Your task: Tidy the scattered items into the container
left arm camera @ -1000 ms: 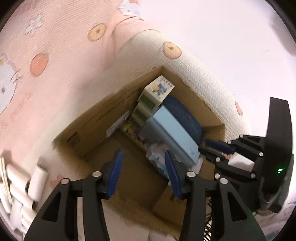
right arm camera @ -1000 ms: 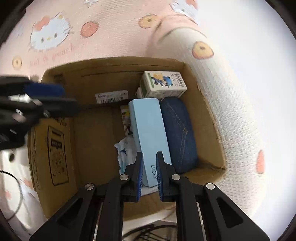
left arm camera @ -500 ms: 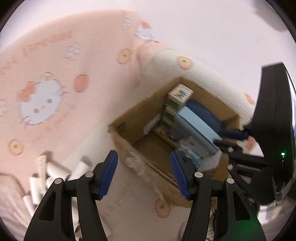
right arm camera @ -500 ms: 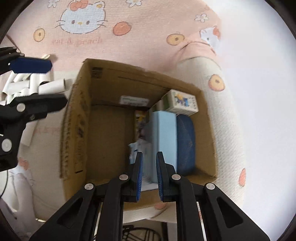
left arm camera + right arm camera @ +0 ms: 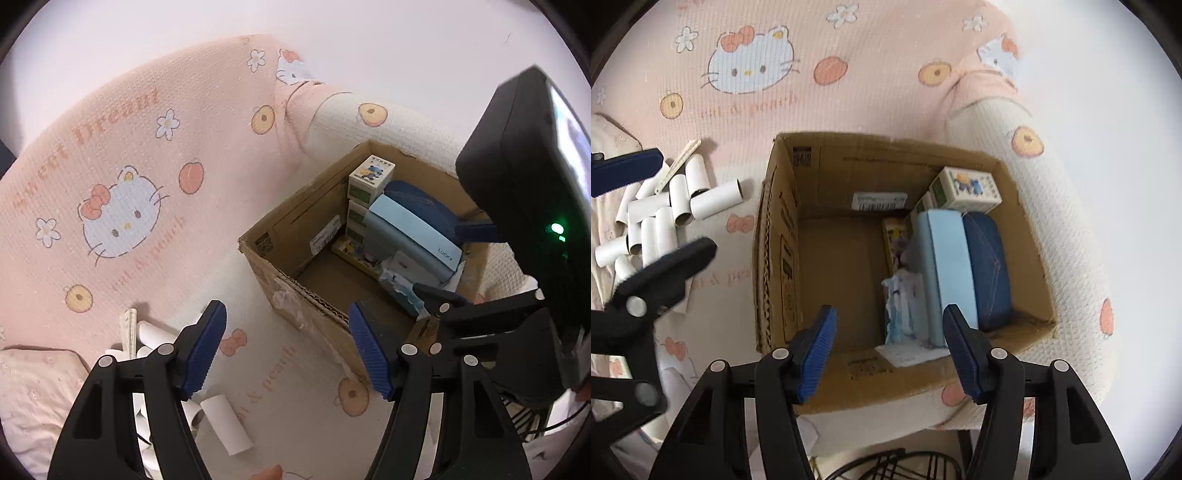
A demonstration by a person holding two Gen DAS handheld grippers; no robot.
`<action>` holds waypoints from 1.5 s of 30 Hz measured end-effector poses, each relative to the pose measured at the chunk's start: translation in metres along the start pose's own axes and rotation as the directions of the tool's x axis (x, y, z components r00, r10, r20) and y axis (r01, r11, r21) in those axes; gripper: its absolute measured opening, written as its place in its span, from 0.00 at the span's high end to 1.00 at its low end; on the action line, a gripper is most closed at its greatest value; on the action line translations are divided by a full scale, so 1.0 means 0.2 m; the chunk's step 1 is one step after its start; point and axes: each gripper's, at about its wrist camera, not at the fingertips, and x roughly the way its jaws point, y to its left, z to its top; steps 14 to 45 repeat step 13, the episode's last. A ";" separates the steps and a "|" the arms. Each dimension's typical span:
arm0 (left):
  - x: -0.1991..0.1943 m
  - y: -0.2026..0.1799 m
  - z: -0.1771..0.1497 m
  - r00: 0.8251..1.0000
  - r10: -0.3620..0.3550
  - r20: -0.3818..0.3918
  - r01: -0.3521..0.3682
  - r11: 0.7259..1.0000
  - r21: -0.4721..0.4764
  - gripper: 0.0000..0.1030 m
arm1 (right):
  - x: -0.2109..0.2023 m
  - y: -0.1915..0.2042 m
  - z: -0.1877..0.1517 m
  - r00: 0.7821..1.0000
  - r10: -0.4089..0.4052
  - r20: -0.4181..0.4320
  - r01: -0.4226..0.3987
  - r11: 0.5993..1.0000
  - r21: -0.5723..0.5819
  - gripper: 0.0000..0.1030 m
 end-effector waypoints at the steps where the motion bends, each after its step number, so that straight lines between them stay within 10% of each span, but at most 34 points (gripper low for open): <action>1: 0.00 0.00 0.00 1.000 -0.001 0.000 0.001 1.000 -0.008 0.30 | -0.01 0.01 0.00 1.000 0.000 0.010 0.000 1.000 -0.011 0.44; 45: 0.11 0.02 0.04 0.997 -0.049 -0.060 0.045 0.997 -0.070 0.30 | 0.05 -0.02 -0.01 1.000 0.020 0.007 -0.020 1.000 -0.019 0.41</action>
